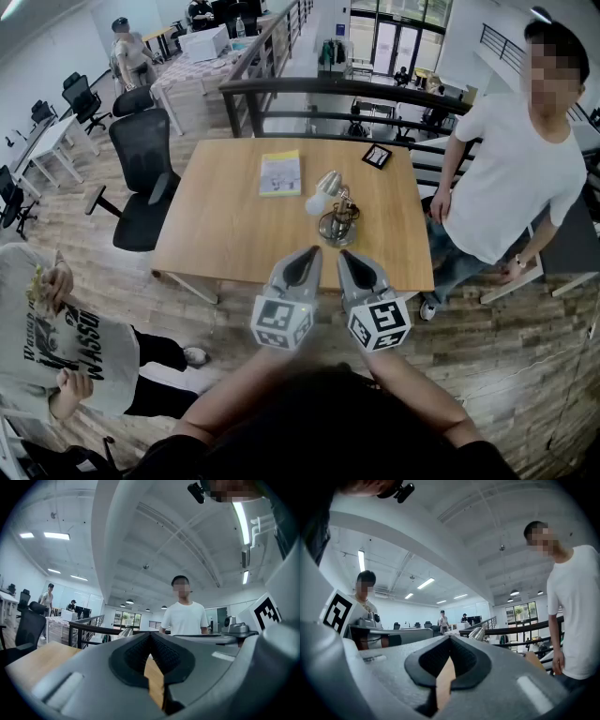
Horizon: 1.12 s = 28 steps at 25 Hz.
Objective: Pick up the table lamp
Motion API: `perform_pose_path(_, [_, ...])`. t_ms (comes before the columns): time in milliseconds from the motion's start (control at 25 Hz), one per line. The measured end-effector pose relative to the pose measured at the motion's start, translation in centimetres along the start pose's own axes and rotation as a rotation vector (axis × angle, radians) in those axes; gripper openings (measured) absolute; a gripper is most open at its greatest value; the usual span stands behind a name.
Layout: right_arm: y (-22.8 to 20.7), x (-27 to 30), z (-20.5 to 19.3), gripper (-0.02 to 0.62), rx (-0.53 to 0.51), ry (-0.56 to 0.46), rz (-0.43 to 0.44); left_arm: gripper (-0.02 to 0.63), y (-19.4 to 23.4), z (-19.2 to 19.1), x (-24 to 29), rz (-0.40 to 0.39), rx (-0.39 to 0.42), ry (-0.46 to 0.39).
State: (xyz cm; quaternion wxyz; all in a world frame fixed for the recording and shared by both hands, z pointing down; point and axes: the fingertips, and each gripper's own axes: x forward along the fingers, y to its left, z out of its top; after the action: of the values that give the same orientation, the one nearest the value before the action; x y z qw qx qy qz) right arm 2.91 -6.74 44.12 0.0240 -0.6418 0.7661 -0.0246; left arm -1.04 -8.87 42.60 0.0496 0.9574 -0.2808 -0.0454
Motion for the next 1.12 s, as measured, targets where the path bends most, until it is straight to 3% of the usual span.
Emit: perform_pose_path(1120, [0.32, -0.45, 0.51, 0.003, -0.014, -0.028, 0.007, 0.002, -0.46, -0.13, -0.02, -0.019, -0.001, -0.001])
